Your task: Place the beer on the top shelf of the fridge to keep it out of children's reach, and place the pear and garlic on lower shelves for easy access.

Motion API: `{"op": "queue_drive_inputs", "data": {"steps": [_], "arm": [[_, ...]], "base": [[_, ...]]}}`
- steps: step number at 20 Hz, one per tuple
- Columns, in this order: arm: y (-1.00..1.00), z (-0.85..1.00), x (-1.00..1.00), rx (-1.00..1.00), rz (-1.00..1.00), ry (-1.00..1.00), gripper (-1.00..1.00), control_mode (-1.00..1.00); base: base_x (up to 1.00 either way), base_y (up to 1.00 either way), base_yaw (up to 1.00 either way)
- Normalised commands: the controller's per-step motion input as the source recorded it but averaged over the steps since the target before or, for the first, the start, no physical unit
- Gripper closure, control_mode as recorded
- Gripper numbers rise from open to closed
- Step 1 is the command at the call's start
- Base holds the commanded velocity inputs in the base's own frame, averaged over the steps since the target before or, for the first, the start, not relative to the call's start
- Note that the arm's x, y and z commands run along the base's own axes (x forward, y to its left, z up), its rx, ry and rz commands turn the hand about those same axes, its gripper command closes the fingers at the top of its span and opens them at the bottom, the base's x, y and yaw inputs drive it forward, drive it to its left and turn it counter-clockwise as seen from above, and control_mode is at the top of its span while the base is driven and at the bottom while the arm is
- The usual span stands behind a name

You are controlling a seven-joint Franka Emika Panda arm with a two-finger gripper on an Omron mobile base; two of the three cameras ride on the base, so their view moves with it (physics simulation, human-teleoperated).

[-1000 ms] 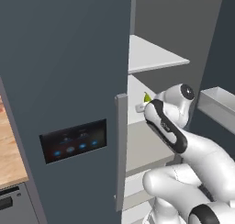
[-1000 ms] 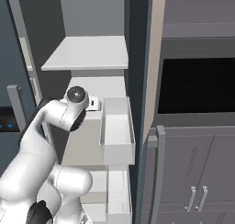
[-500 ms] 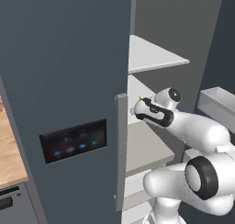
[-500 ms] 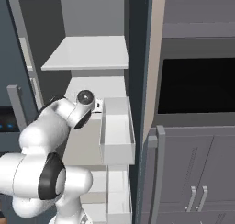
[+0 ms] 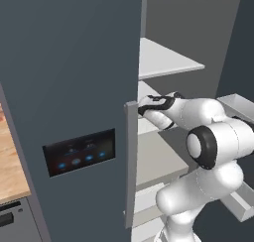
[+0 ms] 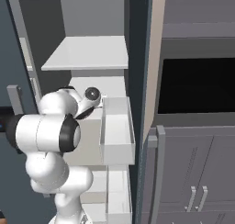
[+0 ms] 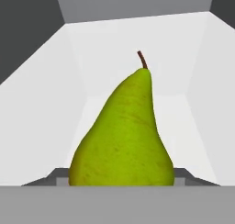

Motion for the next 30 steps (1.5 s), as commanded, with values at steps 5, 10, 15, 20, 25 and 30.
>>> {"op": "queue_drive_inputs", "data": {"steps": [5,10,15,20,25,30], "arm": [[0.00,0.00,0.41,0.00,0.04,0.00,-1.00,-1.00],[0.00,0.00,-0.11,-0.05,0.03,0.00,-1.00,-1.00],[0.02,0.03,-0.56,-0.12,0.00,0.00,-1.00,-1.00],[0.05,0.19,-0.85,-0.21,0.00,0.03,-1.00,-1.00],[-0.01,0.49,-0.84,-0.22,0.00,0.15,-1.00,-1.00],[-0.16,0.81,-0.94,-0.14,0.00,0.17,-1.00,-1.00]], "base": [[0.00,0.00,0.00],[0.00,0.00,0.00],[0.00,0.00,0.00],[0.00,0.00,0.00],[0.00,0.00,0.00],[0.00,0.00,0.00]]}}
